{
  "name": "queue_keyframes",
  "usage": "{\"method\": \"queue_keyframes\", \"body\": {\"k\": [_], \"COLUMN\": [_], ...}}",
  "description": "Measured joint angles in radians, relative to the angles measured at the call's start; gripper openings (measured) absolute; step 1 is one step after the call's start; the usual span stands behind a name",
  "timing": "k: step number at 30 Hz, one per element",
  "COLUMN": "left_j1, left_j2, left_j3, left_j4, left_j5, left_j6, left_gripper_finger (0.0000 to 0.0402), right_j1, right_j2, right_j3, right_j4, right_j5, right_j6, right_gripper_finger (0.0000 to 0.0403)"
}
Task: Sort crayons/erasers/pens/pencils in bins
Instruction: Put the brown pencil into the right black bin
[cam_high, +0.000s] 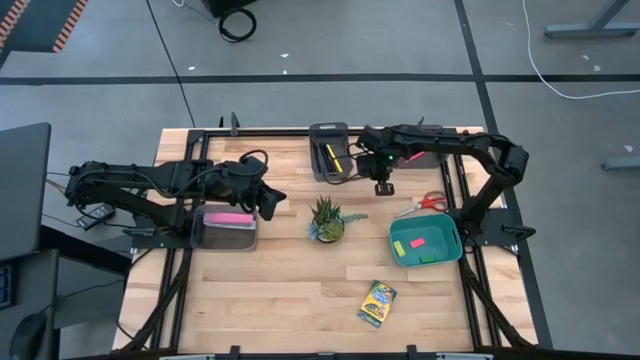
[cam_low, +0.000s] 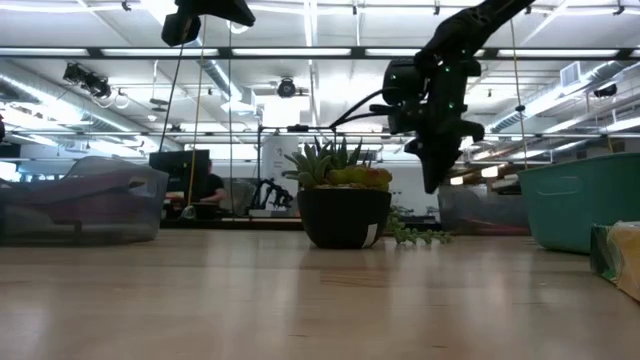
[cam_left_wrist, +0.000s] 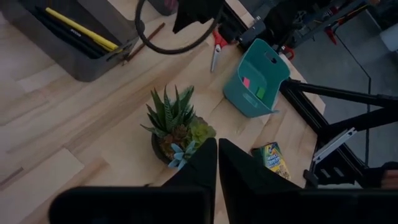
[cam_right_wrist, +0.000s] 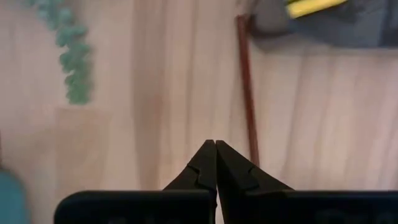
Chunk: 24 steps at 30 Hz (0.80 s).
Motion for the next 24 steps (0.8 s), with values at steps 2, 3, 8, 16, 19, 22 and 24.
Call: {"method": "queue_keyframes", "body": {"k": [2, 3, 8, 16, 19, 22, 24], "left_j1": [0.0, 0.0, -0.002, -0.002, -0.002, -0.002, -0.002], "left_j2": [0.0, 0.0, 0.0, 0.0, 0.0, 0.0, 0.0], "left_j3": [0.0, 0.0, 0.0, 0.0, 0.0, 0.0, 0.0], "left_j4": [0.0, 0.0, 0.0, 0.001, 0.001, 0.001, 0.001], "left_j5": [0.0, 0.0, 0.0, 0.0, 0.0, 0.001, 0.001], "left_j6": [0.0, -0.004, -0.023, -0.063, -0.079, -0.093, -0.095], "left_gripper_finger": [0.0021, 0.0021, 0.0027, 0.0022, 0.0019, 0.0019, 0.0022], "right_j1": [-0.008, -0.01, -0.009, -0.02, -0.025, -0.036, -0.043], "right_j2": [0.0, 0.0, -0.002, 0.054, 0.065, 0.064, 0.064], "right_j3": [-0.005, -0.01, -0.055, -0.186, -0.224, -0.23, -0.224], "right_j4": [0.04, 0.064, 0.222, 0.371, 0.416, 0.443, 0.44], "right_j5": [0.0, 0.0, 0.003, 0.014, 0.035, 0.037, 0.039], "right_j6": [0.0, -0.001, -0.056, -0.12, -0.131, -0.107, -0.09], "right_gripper_finger": [0.0009, 0.0012, 0.0051, 0.0118, 0.0123, 0.0124, 0.0124]}}
